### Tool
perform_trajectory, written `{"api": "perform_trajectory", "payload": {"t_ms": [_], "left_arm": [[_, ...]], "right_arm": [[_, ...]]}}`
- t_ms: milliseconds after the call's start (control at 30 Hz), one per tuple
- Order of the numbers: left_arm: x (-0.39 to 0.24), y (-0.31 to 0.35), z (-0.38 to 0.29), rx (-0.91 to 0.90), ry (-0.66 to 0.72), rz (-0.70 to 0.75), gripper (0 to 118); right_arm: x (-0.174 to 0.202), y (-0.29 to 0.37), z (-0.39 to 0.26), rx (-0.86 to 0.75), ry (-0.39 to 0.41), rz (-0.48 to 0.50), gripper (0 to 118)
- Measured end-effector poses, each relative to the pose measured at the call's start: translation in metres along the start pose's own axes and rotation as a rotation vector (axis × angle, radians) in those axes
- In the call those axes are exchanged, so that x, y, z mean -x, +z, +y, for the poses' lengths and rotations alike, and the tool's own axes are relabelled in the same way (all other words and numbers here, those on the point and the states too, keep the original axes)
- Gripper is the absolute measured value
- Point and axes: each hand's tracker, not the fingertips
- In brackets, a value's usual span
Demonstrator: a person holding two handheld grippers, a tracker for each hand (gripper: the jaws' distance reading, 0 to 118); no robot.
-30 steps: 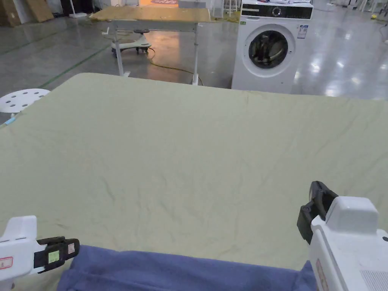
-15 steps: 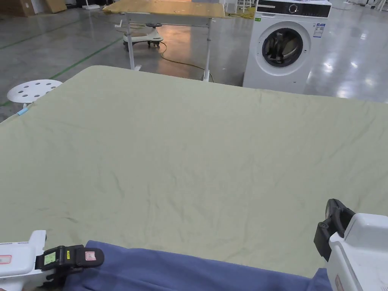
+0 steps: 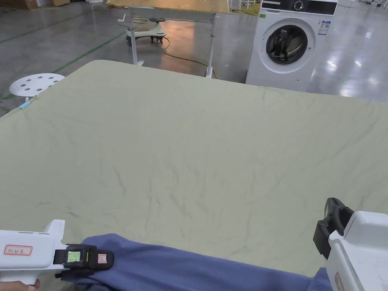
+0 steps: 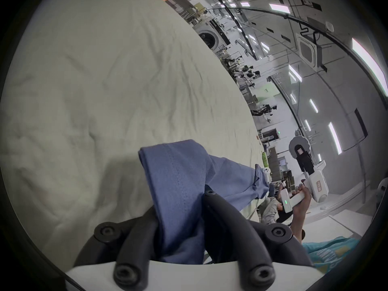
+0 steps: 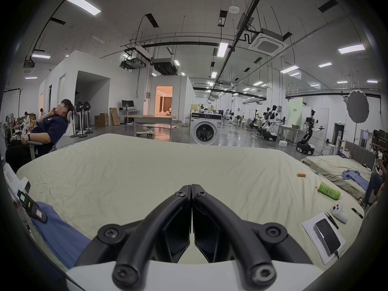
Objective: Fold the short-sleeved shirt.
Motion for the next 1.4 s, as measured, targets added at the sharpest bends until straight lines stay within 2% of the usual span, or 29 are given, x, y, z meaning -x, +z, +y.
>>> {"api": "perform_trajectory", "payload": {"t_ms": [167,467,567,700,867,967,1200,1400], "left_arm": [[-0.036,0.022,0.009,-0.021,-0.059,0.063,8],[-0.057,0.08,0.023,-0.058,-0.088,0.343,8],[-0.073,0.078,0.017,-0.047,-0.099,0.348,8],[-0.114,0.06,0.001,-0.032,-0.124,0.315,8],[-0.161,0.025,-0.012,-0.005,-0.123,0.171,8],[-0.182,-0.005,-0.02,0.013,-0.141,0.159,8],[-0.2,-0.105,-0.037,0.16,-0.222,0.242,8],[-0.196,-0.172,-0.058,0.241,-0.215,0.367,8]], "right_arm": [[-0.004,-0.002,0.001,-0.005,0.0,-0.001,0],[-0.006,-0.005,0.004,-0.016,0.002,0.015,0],[-0.004,-0.006,0.004,-0.014,0.001,0.024,0],[-0.004,-0.007,0.002,-0.008,-0.013,0.031,0],[-0.005,-0.004,0.0,-0.005,-0.013,0.031,0],[-0.008,-0.003,-0.002,-0.002,-0.016,0.025,0],[-0.016,0.001,-0.007,0.015,-0.022,0.006,0],[-0.021,0.004,-0.01,0.027,-0.022,-0.011,0]]}}
